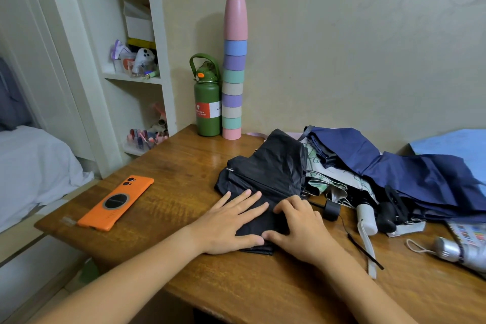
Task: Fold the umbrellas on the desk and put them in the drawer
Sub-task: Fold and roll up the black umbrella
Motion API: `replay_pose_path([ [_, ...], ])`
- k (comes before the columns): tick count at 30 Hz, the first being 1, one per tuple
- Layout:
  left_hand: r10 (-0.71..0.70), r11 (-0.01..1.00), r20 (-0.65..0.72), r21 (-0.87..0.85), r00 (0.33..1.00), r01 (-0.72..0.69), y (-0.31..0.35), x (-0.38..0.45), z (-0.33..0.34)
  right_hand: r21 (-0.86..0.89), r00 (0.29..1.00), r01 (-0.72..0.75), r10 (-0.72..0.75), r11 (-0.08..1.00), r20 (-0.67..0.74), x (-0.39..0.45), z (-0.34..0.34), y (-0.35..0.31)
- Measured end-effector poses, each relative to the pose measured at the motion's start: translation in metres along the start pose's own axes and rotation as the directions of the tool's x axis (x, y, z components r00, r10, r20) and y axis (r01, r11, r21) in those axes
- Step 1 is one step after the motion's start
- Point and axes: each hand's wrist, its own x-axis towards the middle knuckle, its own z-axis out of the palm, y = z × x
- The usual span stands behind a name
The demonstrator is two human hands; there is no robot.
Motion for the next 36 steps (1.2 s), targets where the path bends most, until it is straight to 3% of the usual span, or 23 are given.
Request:
replay_pose_path([
  [5,0.006,1.000,0.004,0.001,1.000,-0.006,0.000,0.000,-0.001,-0.050,0.983,-0.012,0.020,0.999,0.180,-0.004,-0.029,0.005],
  [7,0.009,1.000,0.003,0.000,1.000,-0.009,0.000,0.001,0.000,-0.028,0.981,0.032,-0.026,0.999,0.193,-0.005,-0.036,0.011],
  [8,0.008,1.000,0.005,0.000,1.000,-0.008,-0.001,0.001,0.000,0.023,0.988,0.061,-0.064,0.998,0.139,-0.004,-0.036,0.014],
  [10,0.006,1.000,0.008,0.004,1.000,-0.006,-0.001,0.001,0.000,0.175,0.992,0.099,-0.082,0.980,-0.097,0.001,-0.034,0.021],
  [12,0.002,1.000,0.012,0.008,1.000,-0.002,0.000,0.001,0.000,0.279,0.941,0.099,0.001,0.955,-0.337,0.006,-0.031,0.027],
  [13,0.001,1.000,0.017,0.011,1.000,-0.002,0.000,0.001,0.000,0.304,0.923,0.080,0.044,0.949,-0.381,0.009,-0.029,0.031],
  [16,0.001,1.000,0.027,0.017,1.000,-0.002,-0.001,0.001,0.000,0.292,0.972,-0.032,0.097,0.956,-0.212,0.013,-0.026,0.039],
  [19,0.005,1.000,0.036,0.018,0.999,-0.006,-0.001,0.001,-0.001,0.086,0.993,-0.070,0.077,0.994,-0.086,0.020,-0.022,0.043],
  [22,-0.001,1.000,0.055,0.012,0.998,0.001,-0.002,0.002,-0.001,0.203,0.977,0.028,0.016,0.979,-0.213,0.027,-0.023,0.042],
  [25,-0.024,0.992,0.127,-0.120,0.992,0.039,-0.002,0.003,-0.011,0.465,0.913,0.220,-0.013,0.857,-0.409,0.023,-0.028,0.038],
  [27,-0.090,0.909,0.196,-0.384,0.976,0.161,-0.003,0.007,-0.020,0.598,0.903,0.259,0.029,0.759,-0.429,0.015,-0.027,0.027],
  [30,-0.193,0.616,0.244,-0.724,0.950,0.311,-0.011,0.015,-0.026,0.648,0.910,0.241,0.064,0.722,-0.410,0.010,-0.016,0.015],
  [32,-0.192,0.488,0.256,-0.812,0.947,0.319,-0.014,0.014,-0.030,0.613,0.910,0.234,0.052,0.754,-0.412,0.011,-0.007,0.012],
  [36,-0.174,0.455,0.287,-0.825,0.942,0.335,-0.009,0.011,-0.040,0.576,0.892,0.220,0.077,0.787,-0.445,0.019,-0.002,0.009],
])
